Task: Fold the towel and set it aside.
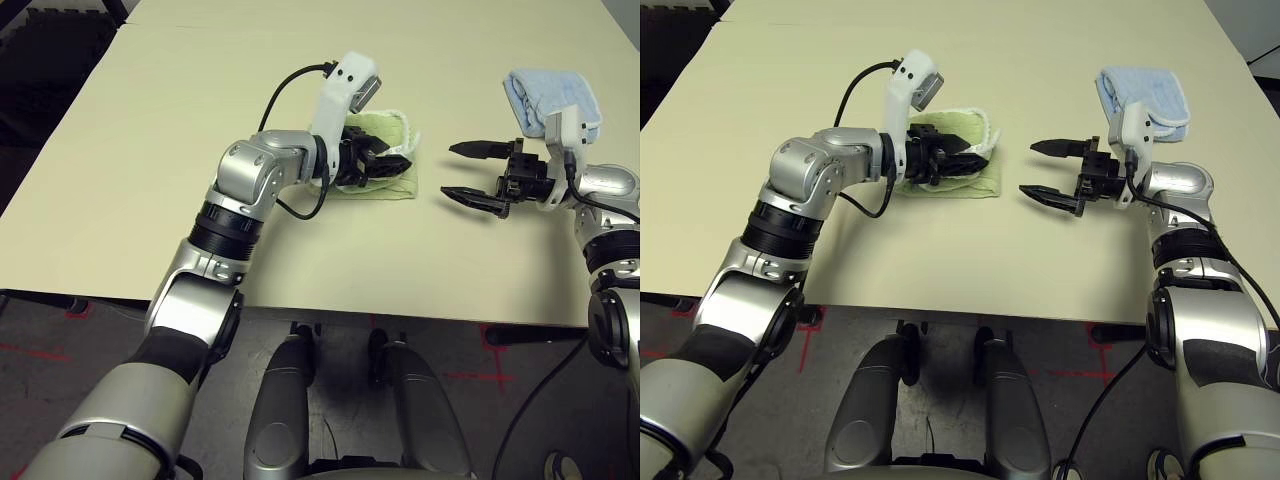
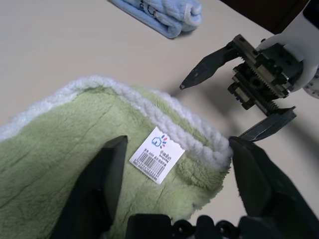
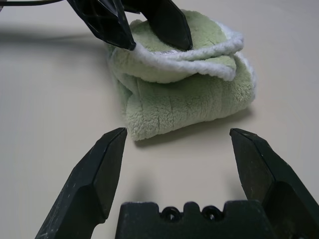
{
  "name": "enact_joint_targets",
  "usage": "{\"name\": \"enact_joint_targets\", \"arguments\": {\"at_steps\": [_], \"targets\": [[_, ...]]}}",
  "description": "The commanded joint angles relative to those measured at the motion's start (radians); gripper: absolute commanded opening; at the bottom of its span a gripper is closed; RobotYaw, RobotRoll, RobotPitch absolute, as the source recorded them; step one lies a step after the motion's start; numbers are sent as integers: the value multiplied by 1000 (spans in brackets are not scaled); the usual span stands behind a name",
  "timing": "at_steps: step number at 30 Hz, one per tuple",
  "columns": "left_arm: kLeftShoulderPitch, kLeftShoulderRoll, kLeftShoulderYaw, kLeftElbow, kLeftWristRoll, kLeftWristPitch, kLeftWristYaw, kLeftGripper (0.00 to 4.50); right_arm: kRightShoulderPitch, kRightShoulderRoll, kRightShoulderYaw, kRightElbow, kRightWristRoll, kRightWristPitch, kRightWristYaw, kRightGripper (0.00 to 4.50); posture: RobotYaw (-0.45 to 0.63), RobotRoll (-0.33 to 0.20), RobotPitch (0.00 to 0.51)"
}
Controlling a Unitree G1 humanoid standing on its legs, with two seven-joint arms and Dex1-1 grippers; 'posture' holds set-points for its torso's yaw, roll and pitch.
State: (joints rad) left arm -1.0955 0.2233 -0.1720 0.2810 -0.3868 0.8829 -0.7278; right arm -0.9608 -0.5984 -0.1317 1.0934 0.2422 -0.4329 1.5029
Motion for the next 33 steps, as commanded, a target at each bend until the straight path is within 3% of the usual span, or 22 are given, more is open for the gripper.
{"name": "enact_joint_targets", "arguments": {"at_steps": [1,6,12,17,21,30,31,33], "targets": [[-12,1,1,-56,-41,66,-48,4448,-4,-3,-6,10,-5,-8,-3,4500,82,0,229],[-27,20,34,-104,-90,111,-83,4448,-27,0,-4,25,-9,-4,-5,4500,86,0,228],[50,140,101,-113,-78,-144,-216,4448,-59,30,-34,0,42,94,-4,4500,71,0,233],[164,258,116,-82,10,-389,-275,4448,-48,43,-39,-45,68,139,15,4500,66,0,239],[214,290,154,-85,11,-474,-276,4500,-45,40,-45,-58,72,153,22,3590,74,0,238],[268,329,141,-65,42,-646,-372,4500,-38,29,-36,-71,66,153,62,289,68,0,241],[275,331,139,-62,42,-667,-394,4500,-36,28,-36,-76,67,155,65,21,64,0,242],[283,329,140,-58,34,-684,-421,4500,-32,25,-38,-86,69,161,68,21,59,0,243]]}}
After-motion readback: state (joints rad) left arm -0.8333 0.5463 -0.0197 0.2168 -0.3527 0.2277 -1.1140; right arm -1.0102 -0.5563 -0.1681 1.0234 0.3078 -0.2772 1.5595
